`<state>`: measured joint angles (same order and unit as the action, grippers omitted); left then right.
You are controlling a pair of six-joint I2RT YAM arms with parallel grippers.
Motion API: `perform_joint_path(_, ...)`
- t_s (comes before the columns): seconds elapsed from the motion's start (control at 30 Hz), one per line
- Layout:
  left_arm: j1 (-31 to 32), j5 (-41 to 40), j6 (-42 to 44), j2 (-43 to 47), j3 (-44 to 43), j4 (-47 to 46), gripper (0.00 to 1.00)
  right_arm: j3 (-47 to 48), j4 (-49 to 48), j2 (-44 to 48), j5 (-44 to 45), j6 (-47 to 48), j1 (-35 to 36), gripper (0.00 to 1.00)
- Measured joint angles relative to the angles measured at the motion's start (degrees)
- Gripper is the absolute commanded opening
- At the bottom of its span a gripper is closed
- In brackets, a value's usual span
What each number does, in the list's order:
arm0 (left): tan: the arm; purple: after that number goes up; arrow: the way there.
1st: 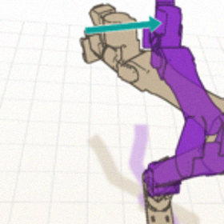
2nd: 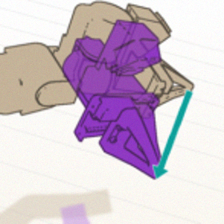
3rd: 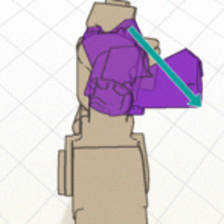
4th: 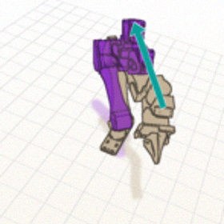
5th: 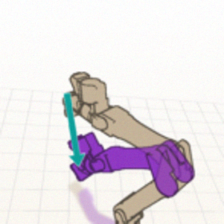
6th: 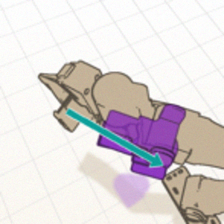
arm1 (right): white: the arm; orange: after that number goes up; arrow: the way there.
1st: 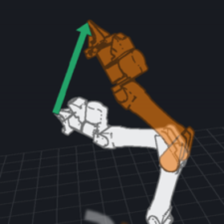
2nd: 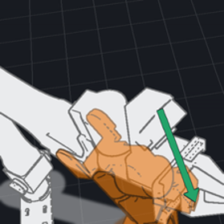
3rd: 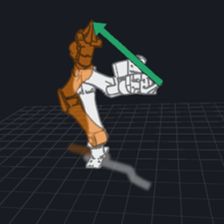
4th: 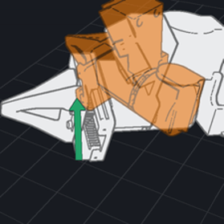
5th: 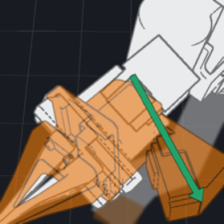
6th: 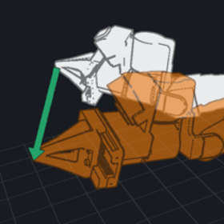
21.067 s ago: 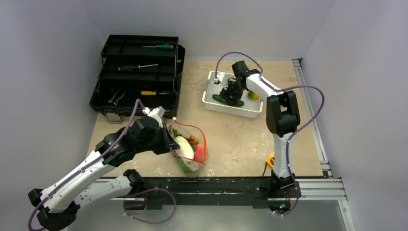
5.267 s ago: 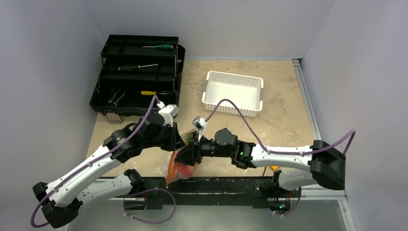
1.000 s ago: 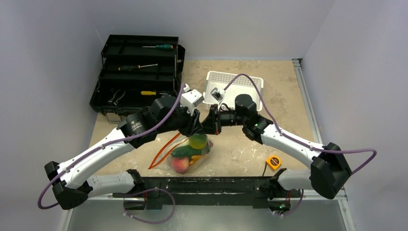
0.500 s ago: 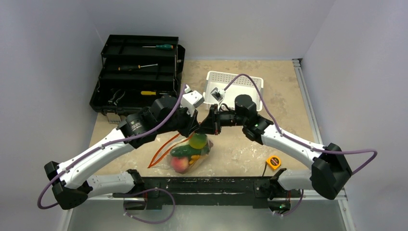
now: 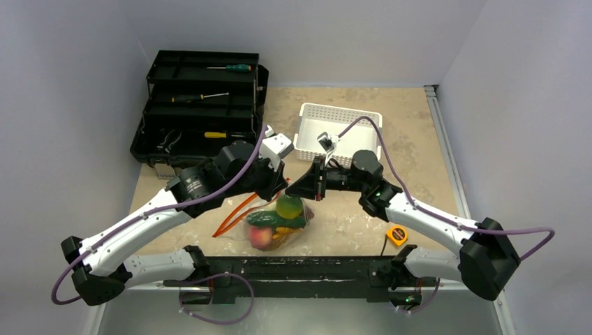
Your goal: Place the food in the zip-top bag and seal the zipper
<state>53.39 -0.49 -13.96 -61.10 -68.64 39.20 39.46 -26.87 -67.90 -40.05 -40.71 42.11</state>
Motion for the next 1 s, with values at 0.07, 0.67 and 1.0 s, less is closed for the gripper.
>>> perform_joint_path(0.07,0.00,-0.44,0.02,0.37,0.11,0.50,0.00,-1.27,-2.80,0.22,0.31,-2.16,-0.07,0.00)
perform_joint_path(0.67,-0.94,7.98,-0.46,3.65,1.05,-0.26,0.00,6.36,7.17,0.48,-7.96,15.12,0.59,0.17)
perform_joint_path(1.0,-2.01,9.75,-0.46,4.11,1.92,1.27,0.00,8.61,9.40,-3.50,-14.56,20.70,0.63,0.00)
